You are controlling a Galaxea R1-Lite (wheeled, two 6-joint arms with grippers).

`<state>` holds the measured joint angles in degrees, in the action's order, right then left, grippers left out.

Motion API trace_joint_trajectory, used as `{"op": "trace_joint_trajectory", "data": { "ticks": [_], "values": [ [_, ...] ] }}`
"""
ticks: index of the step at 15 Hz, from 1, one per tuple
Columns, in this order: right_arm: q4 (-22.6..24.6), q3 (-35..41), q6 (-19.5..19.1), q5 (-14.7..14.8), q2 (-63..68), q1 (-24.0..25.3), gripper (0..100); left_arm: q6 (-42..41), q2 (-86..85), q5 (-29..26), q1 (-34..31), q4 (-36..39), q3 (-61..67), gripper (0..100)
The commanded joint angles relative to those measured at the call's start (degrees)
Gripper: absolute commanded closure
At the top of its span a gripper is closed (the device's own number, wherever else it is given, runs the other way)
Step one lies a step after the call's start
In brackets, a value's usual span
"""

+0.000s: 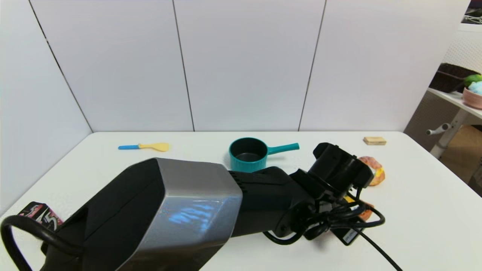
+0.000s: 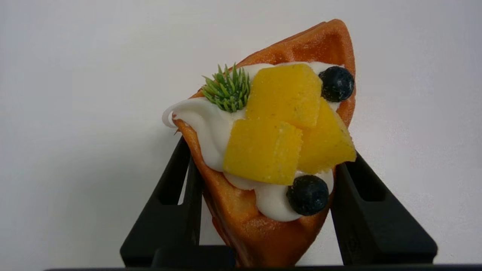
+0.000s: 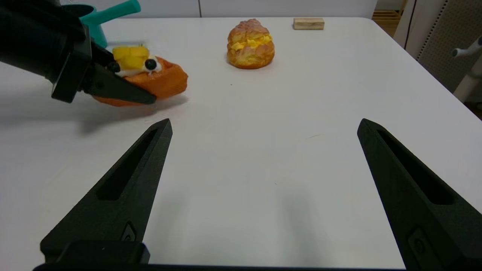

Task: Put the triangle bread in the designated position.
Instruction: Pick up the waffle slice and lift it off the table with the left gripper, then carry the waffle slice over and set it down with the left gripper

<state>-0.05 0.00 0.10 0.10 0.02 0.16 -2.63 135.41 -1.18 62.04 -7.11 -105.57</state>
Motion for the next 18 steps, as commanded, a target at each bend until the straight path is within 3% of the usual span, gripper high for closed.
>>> {"op": "trace_joint_trajectory", "data": {
  "ticks": [1, 4, 10, 14, 18],
  "values": [
    [-0.04, 0.0, -0.01, -0.01, 0.06, 0.02, 0, 0.96, -9.11, 0.04, -2.62, -0.1, -0.25, 100],
    [0.05, 0.0, -0.01, -0.01, 0.06, 0.02, 0, 0.7, -15.71, 1.27, -6.93, 0.25, 0.01, 100],
    [-0.04, 0.0, -0.01, -0.01, 0.06, 0.02, 0, -1.5, -24.06, 2.15, -26.79, -3.09, 0.01, 100],
    [0.05, 0.0, -0.01, -0.01, 0.06, 0.02, 0, -1.41, -26.69, 2.06, -38.57, -10.38, 3.71, 100],
    [0.05, 0.0, -0.01, -0.01, 0.06, 0.02, 0, -0.71, -25.2, 2.33, -41.91, -19.88, 7.48, 100]
  ]
}}
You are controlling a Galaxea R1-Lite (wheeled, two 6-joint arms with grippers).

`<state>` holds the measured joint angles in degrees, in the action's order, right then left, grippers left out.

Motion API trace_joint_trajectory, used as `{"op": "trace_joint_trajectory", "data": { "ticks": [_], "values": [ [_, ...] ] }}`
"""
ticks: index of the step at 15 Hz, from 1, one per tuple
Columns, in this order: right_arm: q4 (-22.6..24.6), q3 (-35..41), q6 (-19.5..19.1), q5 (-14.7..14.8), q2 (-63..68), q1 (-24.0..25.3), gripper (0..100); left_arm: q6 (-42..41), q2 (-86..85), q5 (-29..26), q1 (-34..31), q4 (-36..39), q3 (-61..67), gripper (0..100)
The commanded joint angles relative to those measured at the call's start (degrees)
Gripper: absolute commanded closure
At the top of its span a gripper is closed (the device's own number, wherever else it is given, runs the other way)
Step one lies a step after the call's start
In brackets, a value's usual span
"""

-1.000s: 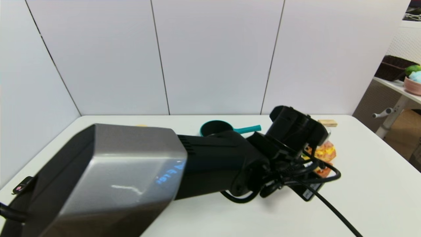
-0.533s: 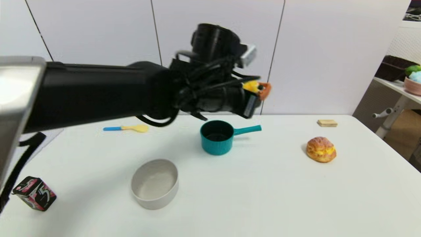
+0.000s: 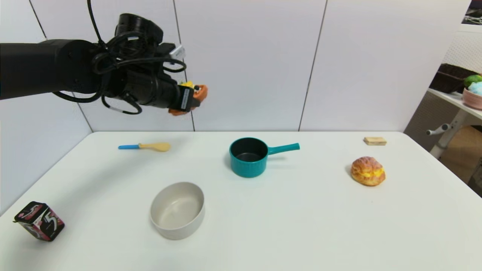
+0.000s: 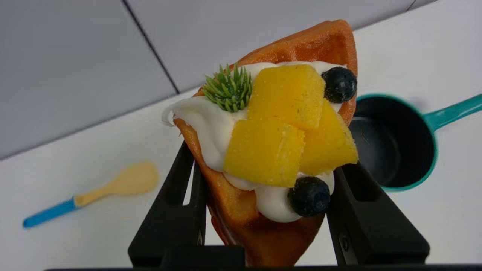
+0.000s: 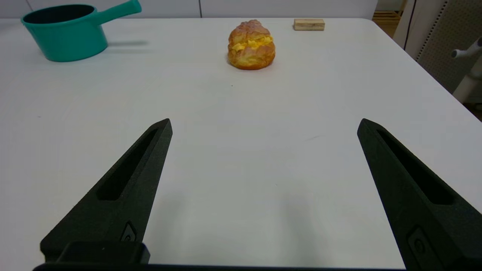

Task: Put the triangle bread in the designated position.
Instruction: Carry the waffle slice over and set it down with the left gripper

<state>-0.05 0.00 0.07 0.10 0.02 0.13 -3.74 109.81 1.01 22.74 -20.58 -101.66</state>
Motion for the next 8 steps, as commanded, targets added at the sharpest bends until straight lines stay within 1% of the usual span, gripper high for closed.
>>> {"op": "trace_joint_trajectory", "data": {
  "ticks": [1, 5, 8],
  "values": [
    [0.05, 0.0, 0.01, -0.01, 0.06, 0.04, 0, 0.58, 2.07, 0.13, -2.87, -6.76, 3.66, 100],
    [0.05, 0.0, 0.01, -0.01, 0.06, 0.04, 0, 0.23, 8.14, 0.13, -2.52, -6.14, 3.48, 100],
    [0.05, 0.0, 0.01, -0.01, 0.06, 0.04, 0, 0.23, 10.6, 0.04, -0.94, -5.97, 3.4, 100]
  ]
}}
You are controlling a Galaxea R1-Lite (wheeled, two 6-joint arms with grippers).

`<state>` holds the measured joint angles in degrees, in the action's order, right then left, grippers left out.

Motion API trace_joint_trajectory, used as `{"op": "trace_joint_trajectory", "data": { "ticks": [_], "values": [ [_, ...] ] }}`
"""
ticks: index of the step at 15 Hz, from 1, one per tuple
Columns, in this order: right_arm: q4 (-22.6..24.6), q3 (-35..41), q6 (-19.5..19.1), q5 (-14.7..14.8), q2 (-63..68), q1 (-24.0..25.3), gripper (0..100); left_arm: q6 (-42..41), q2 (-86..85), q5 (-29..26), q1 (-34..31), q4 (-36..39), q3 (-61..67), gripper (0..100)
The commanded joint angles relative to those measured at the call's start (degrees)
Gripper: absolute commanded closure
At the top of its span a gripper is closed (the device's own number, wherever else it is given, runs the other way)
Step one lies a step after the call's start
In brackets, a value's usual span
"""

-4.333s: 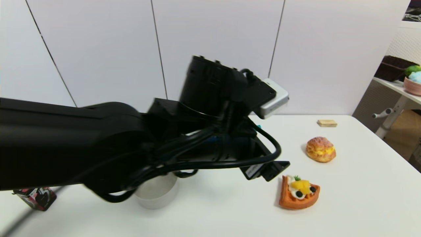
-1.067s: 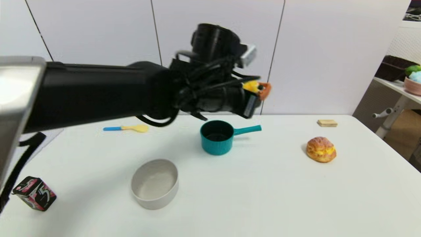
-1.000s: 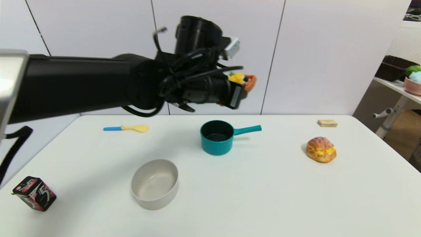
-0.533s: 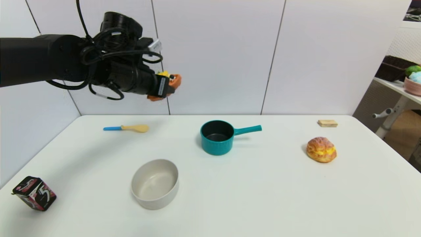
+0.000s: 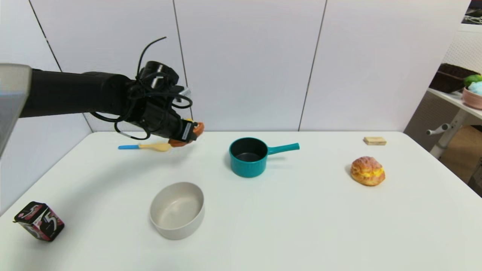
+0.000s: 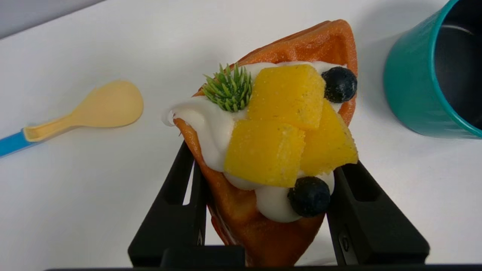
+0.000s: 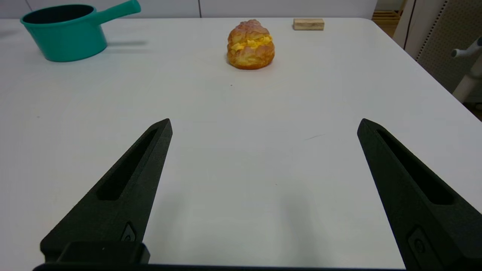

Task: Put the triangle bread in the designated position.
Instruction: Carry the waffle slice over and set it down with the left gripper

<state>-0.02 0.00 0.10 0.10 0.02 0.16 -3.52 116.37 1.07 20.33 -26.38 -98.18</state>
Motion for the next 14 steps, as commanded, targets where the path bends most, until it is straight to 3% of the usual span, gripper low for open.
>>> {"op": "trace_joint_trajectory", "data": {
  "ticks": [1, 6, 14],
  "values": [
    [0.02, 0.0, -0.01, -0.01, 0.06, 0.02, 0, 0.18, 4.65, -0.11, 2.25, -0.07, -0.25, 100],
    [-0.06, 0.0, -0.01, -0.01, 0.06, 0.02, 0, 0.1, 7.73, -2.92, 4.89, 0.28, -0.43, 100],
    [-0.06, 0.0, -0.01, -0.01, 0.06, 0.02, 0, 0.1, 9.49, -3.01, 4.8, 7.13, 0.36, 100]
  ]
}}
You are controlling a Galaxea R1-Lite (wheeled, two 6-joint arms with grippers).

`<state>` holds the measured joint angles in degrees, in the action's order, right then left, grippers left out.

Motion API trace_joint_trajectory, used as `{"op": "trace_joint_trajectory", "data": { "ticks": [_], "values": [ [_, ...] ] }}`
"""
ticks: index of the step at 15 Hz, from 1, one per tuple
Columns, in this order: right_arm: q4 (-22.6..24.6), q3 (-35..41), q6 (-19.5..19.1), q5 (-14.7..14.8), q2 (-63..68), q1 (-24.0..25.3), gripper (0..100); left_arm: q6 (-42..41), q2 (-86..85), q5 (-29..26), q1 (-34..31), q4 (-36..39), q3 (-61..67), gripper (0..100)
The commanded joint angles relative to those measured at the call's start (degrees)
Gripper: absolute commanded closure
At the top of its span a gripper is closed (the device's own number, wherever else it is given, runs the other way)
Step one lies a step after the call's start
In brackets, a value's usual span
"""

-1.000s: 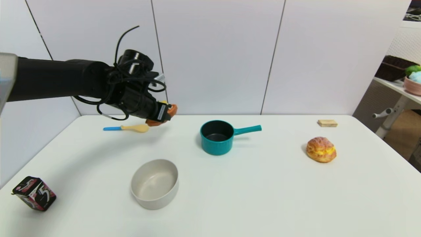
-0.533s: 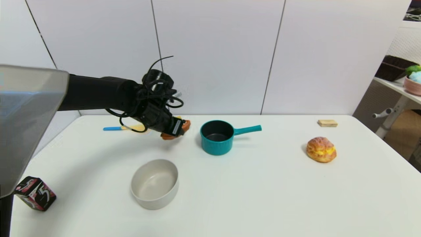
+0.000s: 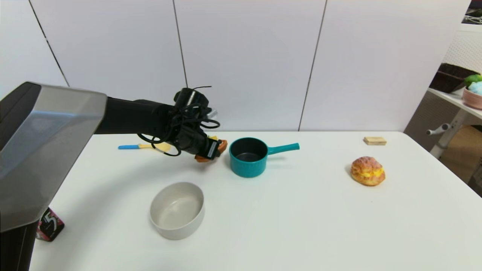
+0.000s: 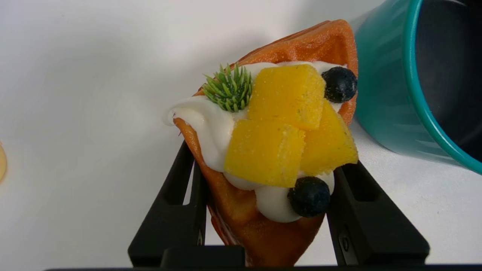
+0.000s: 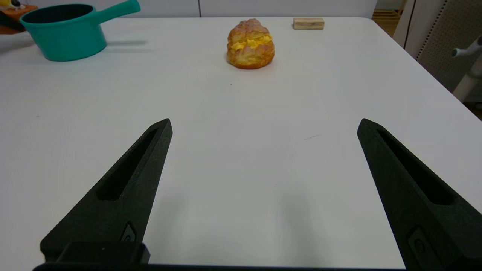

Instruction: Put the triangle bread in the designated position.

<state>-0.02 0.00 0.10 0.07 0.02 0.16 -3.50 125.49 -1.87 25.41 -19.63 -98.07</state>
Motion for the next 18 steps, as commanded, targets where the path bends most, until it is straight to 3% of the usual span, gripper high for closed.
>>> {"op": "trace_joint_trajectory", "data": {
  "ticks": [1, 2, 3, 12, 18],
  "values": [
    [0.02, 0.0, -0.01, 0.01, 0.06, 0.02, 0, 0.07, 0.19, -0.07, -0.27, 0.47, 1.04, 100],
    [0.02, 0.0, -0.01, 0.01, 0.06, 0.02, 0, 0.07, 0.19, -0.07, -0.44, 0.55, 1.57, 100],
    [0.02, 0.0, -0.01, 0.01, 0.06, 0.02, 0, -0.19, 0.19, -0.07, -0.97, 0.47, 1.66, 0],
    [0.02, 0.0, -0.01, 0.01, 0.06, 0.02, 0, -0.28, -4.55, -0.77, -1.85, -0.24, 5.52, 0],
    [0.02, 0.0, -0.01, 0.01, 0.06, 0.02, 0, 0.07, -28.2, -3.23, -2.29, -1.2, 20.2, 0]
  ]
}}
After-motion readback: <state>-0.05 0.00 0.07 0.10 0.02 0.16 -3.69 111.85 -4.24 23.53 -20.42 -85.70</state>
